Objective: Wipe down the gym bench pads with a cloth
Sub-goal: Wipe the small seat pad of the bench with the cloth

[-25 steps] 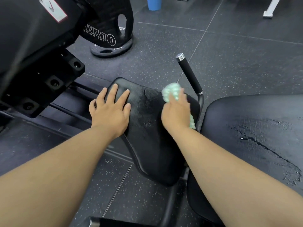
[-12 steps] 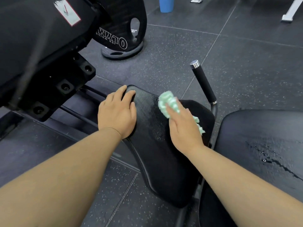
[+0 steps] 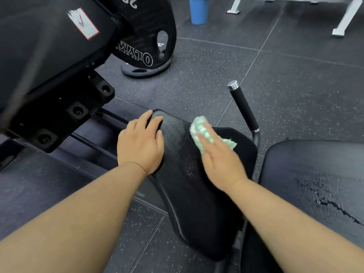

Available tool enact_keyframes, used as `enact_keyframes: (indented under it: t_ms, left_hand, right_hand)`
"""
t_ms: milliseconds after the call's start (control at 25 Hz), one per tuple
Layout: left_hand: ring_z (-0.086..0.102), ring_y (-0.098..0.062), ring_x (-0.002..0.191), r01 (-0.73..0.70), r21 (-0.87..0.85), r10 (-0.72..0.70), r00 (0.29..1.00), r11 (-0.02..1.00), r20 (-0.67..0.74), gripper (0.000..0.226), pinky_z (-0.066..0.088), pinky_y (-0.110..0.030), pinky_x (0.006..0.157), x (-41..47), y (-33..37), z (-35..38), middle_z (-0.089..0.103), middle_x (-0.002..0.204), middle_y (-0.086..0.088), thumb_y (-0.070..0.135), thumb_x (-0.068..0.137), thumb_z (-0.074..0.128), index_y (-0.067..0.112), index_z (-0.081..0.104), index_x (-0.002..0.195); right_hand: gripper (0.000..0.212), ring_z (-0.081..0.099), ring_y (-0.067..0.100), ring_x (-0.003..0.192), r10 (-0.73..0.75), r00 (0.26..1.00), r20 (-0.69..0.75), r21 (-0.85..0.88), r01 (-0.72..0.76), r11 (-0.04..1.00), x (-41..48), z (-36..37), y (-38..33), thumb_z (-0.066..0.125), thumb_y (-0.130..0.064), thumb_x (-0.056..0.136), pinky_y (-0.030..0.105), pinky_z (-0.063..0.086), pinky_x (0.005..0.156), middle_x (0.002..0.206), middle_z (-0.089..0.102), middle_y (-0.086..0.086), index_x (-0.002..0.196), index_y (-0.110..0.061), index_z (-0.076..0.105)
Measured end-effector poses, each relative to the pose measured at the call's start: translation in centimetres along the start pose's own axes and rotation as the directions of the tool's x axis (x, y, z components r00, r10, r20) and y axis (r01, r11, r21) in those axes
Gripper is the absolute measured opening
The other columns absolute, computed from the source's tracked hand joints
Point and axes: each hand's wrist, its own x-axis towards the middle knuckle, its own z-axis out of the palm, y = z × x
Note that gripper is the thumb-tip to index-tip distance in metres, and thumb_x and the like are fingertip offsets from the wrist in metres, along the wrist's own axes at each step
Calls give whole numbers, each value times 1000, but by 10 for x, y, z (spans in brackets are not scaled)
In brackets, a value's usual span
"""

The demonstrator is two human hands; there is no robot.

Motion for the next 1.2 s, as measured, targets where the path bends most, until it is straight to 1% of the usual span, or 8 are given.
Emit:
enact_keyframes:
  t_ms: [160,520,720,840,960,1040,1120,1200]
  left_hand:
    - [42,-28,125,2,-9,-2,1000,1000,-12,42,38,-42,95,1,-1,2,39,149,3,33,94,36,28,48,135]
    - [41,-30,126,22,-21,-23,1000,1000,-22,41,36,-43,98,-1,1,1,38,149,3,32,96,38,29,47,135]
    - [41,-31,126,25,-37,-26,999,999,-21,41,36,-44,98,0,2,2,38,149,3,31,96,38,29,47,135]
    - [40,-28,127,43,-82,-44,999,996,-15,40,36,-42,100,-1,0,-1,39,149,6,30,96,40,30,48,135]
    - [38,-21,129,143,-233,-139,990,962,31,42,36,-40,100,4,1,-7,41,146,12,29,95,38,34,45,136]
    - [40,-21,128,225,-290,-219,974,930,54,42,38,-42,96,11,3,-10,43,142,12,30,95,35,35,44,136]
    - [41,-23,123,219,-219,-216,976,951,38,41,42,-43,89,10,6,-9,43,141,11,30,96,32,34,45,135]
    - [42,-26,120,207,-176,-205,978,962,28,41,43,-44,85,9,11,-6,42,141,12,29,96,31,33,46,134]
  right_hand:
    - [55,26,24,140,562,809,-175,-25,-574,818,20,-10,38,33,-5,91,27,29,97,156,20,0,145,-18,34]
    - [61,32,21,138,-1,1000,22,-49,2,999,-10,-9,11,36,-6,89,32,39,97,158,20,-4,148,-24,33]
    - [57,38,22,132,527,837,-147,119,-514,850,26,-5,17,34,-3,89,23,31,93,151,30,-6,142,-25,40]
    - [59,32,23,139,76,997,19,93,-78,993,-8,13,-37,37,-2,88,21,23,106,155,29,5,145,-16,39]
    - [63,35,23,140,-250,958,143,-35,257,966,-22,-13,20,32,-5,82,30,29,111,155,32,3,140,-26,46]
    - [67,30,23,141,199,977,76,-85,-192,978,-8,-34,56,32,-2,86,32,29,111,157,24,-3,141,-40,34]
    - [64,33,28,136,591,805,-60,78,-586,807,-1,-24,35,35,-1,89,30,30,105,156,24,3,147,-30,31]
    - [61,36,32,135,376,926,-36,101,-371,923,-17,-4,-28,33,0,86,31,29,108,151,32,13,146,-12,36]
